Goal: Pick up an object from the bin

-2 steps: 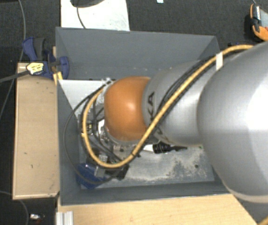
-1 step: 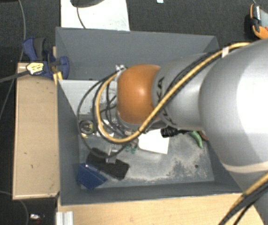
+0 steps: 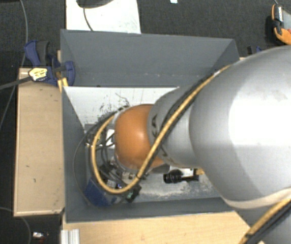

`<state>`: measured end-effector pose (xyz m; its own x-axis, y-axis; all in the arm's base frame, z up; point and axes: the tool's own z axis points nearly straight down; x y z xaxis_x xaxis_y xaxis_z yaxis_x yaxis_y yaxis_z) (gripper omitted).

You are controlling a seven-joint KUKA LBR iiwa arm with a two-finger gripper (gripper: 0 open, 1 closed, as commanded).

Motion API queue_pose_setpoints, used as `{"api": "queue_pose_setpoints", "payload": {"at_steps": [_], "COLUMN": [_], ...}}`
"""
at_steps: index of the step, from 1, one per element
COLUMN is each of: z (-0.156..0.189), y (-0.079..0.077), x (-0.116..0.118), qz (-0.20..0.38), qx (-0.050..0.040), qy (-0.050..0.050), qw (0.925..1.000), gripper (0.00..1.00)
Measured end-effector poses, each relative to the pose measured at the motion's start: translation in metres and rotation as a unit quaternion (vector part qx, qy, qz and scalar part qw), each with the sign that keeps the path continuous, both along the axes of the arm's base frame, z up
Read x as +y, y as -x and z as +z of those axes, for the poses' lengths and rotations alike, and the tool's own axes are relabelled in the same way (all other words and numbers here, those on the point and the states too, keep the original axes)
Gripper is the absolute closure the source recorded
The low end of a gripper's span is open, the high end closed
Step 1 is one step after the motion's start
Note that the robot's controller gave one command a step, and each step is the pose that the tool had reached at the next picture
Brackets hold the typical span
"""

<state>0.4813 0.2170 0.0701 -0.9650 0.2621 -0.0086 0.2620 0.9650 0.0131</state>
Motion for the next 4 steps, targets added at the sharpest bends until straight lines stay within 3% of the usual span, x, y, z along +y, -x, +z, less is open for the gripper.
{"api": "queue_pose_setpoints", "payload": {"at_steps": [1, 3, 4], "z": [-0.001, 0.016, 0.057], "y": [-0.077, -0.074, -0.077], "x": [-0.133, -0.133, -0.133], "qz": [-0.006, -0.007, -0.007], "qx": [0.0085, 0.0107, 0.006], "qy": [0.005, 0.005, 0.005], "qw": [0.9999, 0.9999, 0.9999], "gripper": [1.0, 1.0, 1.0]}}
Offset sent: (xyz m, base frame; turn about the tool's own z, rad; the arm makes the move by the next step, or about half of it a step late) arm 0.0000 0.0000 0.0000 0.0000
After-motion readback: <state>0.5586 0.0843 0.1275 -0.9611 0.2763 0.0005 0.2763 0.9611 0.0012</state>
